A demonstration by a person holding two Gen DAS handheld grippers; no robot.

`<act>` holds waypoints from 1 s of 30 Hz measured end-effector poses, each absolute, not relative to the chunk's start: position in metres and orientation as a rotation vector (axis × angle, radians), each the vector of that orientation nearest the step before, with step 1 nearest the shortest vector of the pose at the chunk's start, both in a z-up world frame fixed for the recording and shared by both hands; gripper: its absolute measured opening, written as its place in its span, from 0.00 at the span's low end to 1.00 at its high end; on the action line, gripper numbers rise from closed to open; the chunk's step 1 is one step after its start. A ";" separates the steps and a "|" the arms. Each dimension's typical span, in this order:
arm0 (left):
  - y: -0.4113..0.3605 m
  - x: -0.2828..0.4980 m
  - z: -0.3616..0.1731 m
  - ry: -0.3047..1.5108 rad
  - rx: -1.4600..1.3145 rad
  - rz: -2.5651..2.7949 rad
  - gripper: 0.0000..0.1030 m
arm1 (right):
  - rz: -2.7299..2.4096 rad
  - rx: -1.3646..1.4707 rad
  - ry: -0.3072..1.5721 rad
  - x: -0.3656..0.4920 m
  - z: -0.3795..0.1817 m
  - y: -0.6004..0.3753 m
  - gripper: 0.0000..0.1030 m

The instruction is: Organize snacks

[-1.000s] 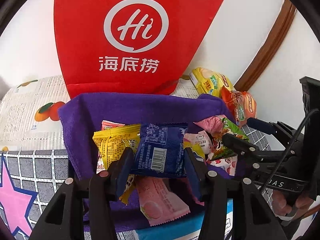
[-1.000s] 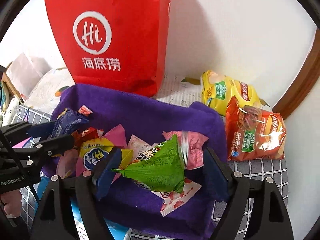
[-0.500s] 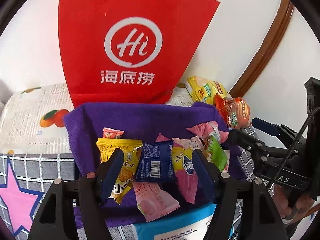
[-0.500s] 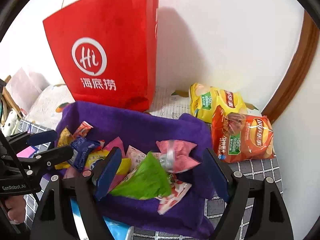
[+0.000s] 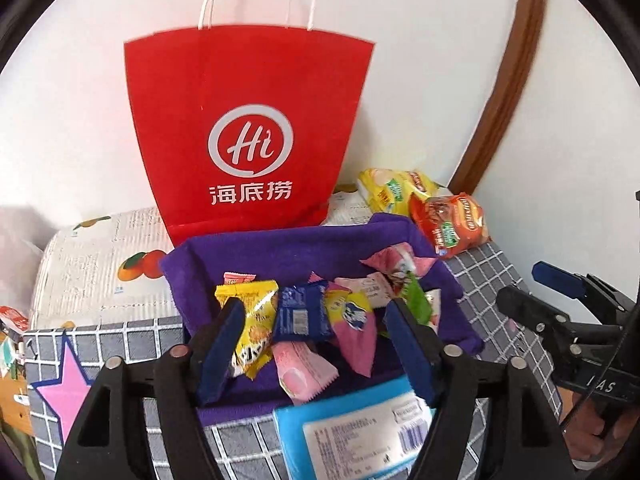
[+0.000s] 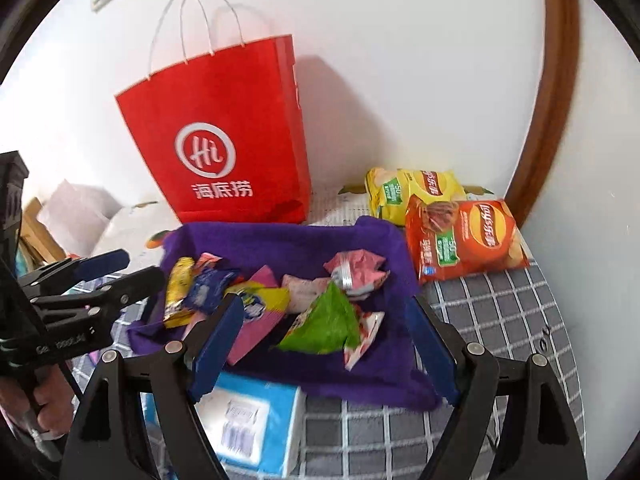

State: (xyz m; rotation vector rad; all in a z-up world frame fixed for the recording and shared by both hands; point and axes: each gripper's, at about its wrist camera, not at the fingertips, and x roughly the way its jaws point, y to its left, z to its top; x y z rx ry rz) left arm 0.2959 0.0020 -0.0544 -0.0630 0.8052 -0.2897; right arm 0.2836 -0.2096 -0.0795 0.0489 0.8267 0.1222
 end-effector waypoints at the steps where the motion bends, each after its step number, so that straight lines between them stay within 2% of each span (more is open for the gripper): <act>1: 0.001 0.291 -0.053 0.807 -0.065 -0.291 0.74 | 0.112 0.052 0.819 0.277 -0.076 -0.210 0.80; 12: 0.007 0.189 -0.048 0.784 -0.072 -0.279 0.82 | 0.085 0.096 0.852 0.191 -0.066 -0.204 0.80; 14: 0.011 0.170 -0.044 0.762 -0.085 -0.263 0.91 | 0.073 0.095 0.855 0.173 -0.065 -0.203 0.81; 15: 0.012 0.161 -0.042 0.755 -0.086 -0.264 0.95 | 0.056 0.087 0.851 0.162 -0.064 -0.202 0.86; 17: 0.013 0.143 -0.040 0.734 -0.080 -0.257 0.96 | 0.026 0.064 0.844 0.146 -0.061 -0.200 0.94; 19: 0.014 0.128 -0.039 0.722 -0.070 -0.224 1.00 | 0.002 0.038 0.832 0.129 -0.059 -0.197 0.96; 21: 0.013 0.112 -0.040 0.714 -0.057 -0.205 1.00 | 0.001 0.023 0.823 0.114 -0.058 -0.196 0.99; 30: 0.011 0.052 -0.036 0.693 -0.058 -0.200 1.00 | 0.013 0.064 0.802 0.051 -0.044 -0.199 0.99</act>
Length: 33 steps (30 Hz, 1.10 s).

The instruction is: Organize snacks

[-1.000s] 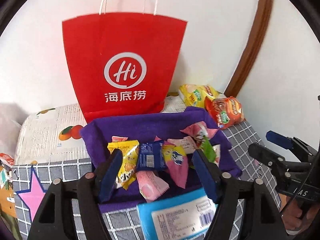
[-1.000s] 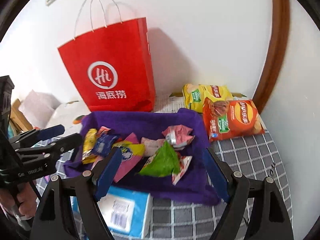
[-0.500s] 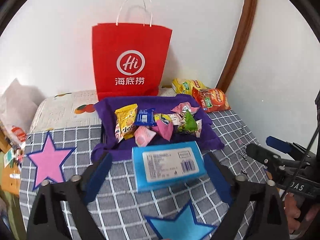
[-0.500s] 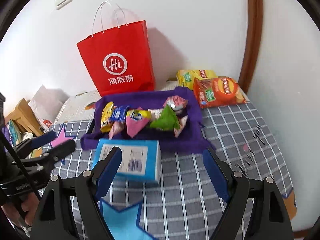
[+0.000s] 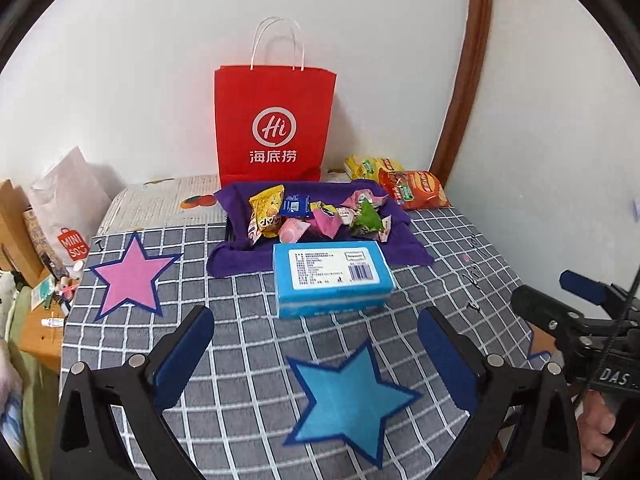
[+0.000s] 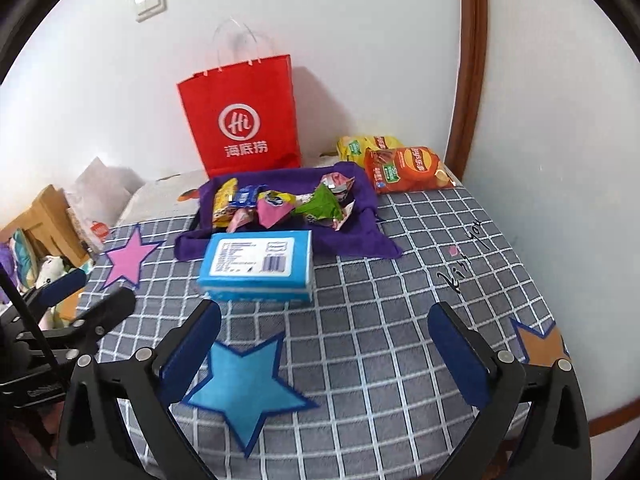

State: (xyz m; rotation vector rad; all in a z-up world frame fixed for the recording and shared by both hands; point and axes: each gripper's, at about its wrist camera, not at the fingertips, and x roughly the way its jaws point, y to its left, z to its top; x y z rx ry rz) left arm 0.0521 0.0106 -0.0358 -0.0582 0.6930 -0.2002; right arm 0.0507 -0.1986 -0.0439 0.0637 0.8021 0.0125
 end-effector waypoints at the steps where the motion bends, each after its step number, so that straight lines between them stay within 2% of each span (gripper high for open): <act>1: 0.010 0.046 -0.034 0.687 -0.054 -0.196 1.00 | 0.013 0.056 0.788 0.042 -0.040 -0.198 0.99; 12: 0.005 0.006 -0.016 0.646 -0.040 -0.168 1.00 | 0.050 0.052 0.713 -0.012 -0.017 -0.194 0.99; 33: -0.002 -0.007 -0.008 0.621 -0.017 -0.173 1.00 | 0.028 0.073 0.701 -0.020 -0.018 -0.203 0.99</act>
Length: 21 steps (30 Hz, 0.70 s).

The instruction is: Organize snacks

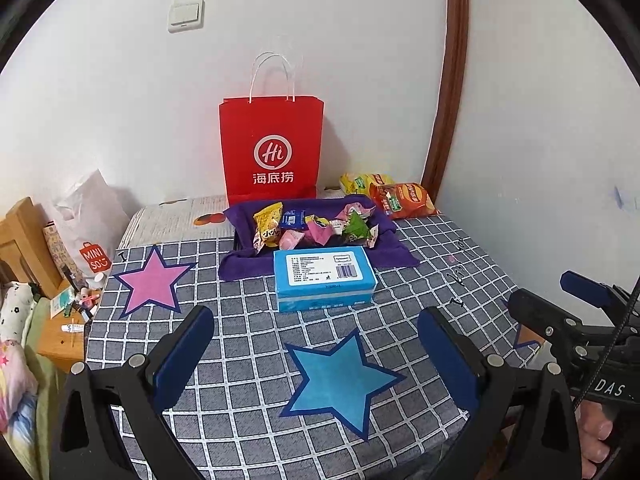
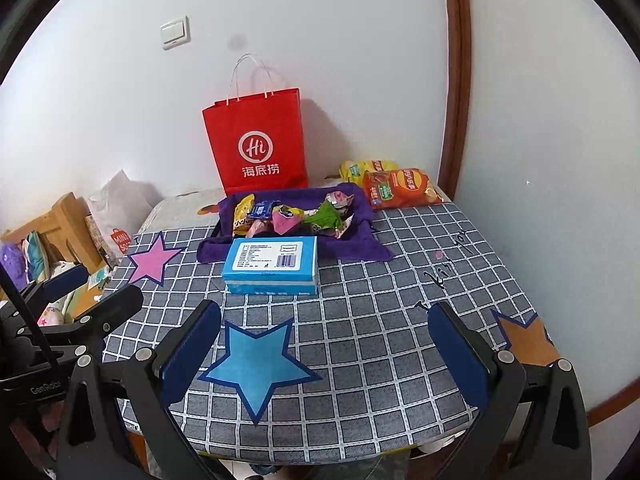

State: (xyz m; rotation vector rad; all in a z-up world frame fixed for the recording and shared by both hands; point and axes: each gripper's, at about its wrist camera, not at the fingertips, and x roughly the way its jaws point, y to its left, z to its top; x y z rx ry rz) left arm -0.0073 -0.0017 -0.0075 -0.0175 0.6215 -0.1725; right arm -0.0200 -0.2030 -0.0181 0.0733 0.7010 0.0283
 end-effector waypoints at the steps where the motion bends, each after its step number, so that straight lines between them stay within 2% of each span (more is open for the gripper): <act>1: -0.002 -0.008 -0.007 0.621 -0.019 -0.170 1.00 | 0.027 0.075 0.700 -0.020 -0.018 -0.203 0.99; 21: -0.001 -0.008 -0.006 0.622 -0.022 -0.171 1.00 | 0.031 0.080 0.690 -0.024 -0.015 -0.204 0.99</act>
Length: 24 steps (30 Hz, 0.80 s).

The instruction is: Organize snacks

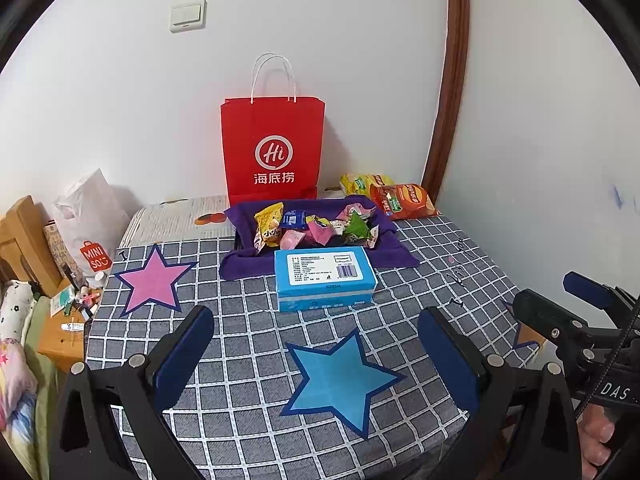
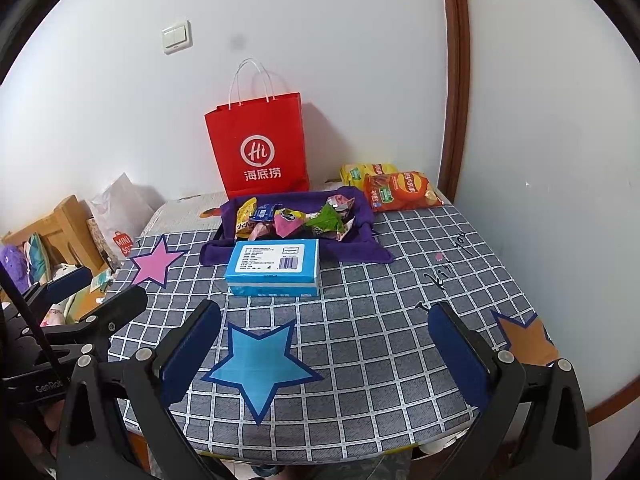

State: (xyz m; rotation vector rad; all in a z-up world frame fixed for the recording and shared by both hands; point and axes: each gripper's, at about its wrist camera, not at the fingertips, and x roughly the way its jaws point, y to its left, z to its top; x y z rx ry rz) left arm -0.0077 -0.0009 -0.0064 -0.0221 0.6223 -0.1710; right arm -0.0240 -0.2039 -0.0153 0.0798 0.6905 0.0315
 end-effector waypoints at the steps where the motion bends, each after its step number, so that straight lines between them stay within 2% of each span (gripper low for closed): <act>1: -0.001 -0.008 -0.006 0.622 -0.022 -0.171 1.00 | 0.032 0.079 0.689 -0.025 -0.015 -0.204 0.99; 24: -0.002 -0.010 -0.006 0.625 -0.027 -0.170 1.00 | 0.039 0.083 0.682 -0.027 -0.014 -0.203 0.99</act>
